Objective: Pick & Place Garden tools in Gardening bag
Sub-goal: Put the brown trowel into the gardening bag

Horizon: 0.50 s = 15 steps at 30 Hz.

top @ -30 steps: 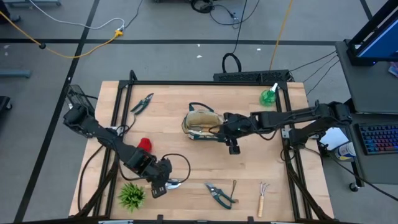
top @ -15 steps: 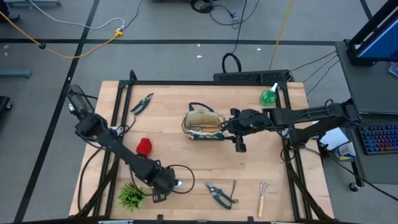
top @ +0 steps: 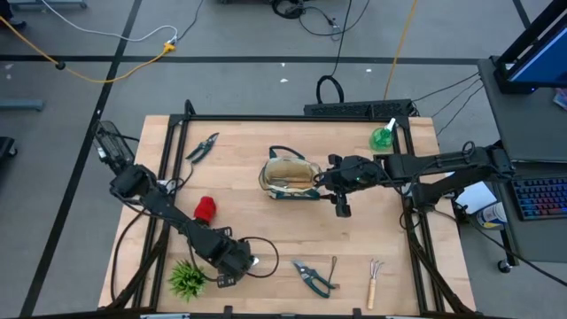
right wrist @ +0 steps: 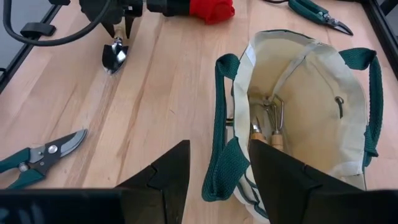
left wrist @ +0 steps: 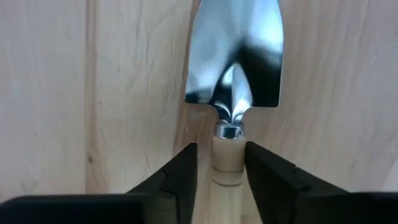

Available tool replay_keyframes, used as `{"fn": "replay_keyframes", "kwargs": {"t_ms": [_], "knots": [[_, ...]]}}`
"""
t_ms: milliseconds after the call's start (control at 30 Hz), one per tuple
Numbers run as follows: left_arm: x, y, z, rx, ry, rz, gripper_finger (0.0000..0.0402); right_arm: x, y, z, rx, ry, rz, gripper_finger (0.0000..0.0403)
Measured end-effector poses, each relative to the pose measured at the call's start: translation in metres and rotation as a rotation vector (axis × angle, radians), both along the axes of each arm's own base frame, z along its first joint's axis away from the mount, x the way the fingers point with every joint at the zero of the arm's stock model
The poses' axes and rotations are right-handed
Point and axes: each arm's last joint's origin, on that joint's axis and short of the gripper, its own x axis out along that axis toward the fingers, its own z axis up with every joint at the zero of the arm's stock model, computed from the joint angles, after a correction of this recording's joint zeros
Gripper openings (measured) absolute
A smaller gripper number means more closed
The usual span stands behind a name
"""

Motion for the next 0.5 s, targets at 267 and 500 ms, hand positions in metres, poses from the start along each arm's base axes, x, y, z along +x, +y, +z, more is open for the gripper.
{"fn": "replay_keyframes", "kwargs": {"t_ms": [267, 500], "knots": [[0.005, 0.007, 0.000, 0.005, -0.007, 0.002, 0.0058, 0.000, 0.000, 0.000, -0.001, -0.001, 0.000, 0.0160], [0.017, 0.016, 0.006, 0.019, -0.112, -0.075, 0.0058, 0.000, 0.000, 0.000, -0.001, -0.005, 0.001, 0.0160]]}}
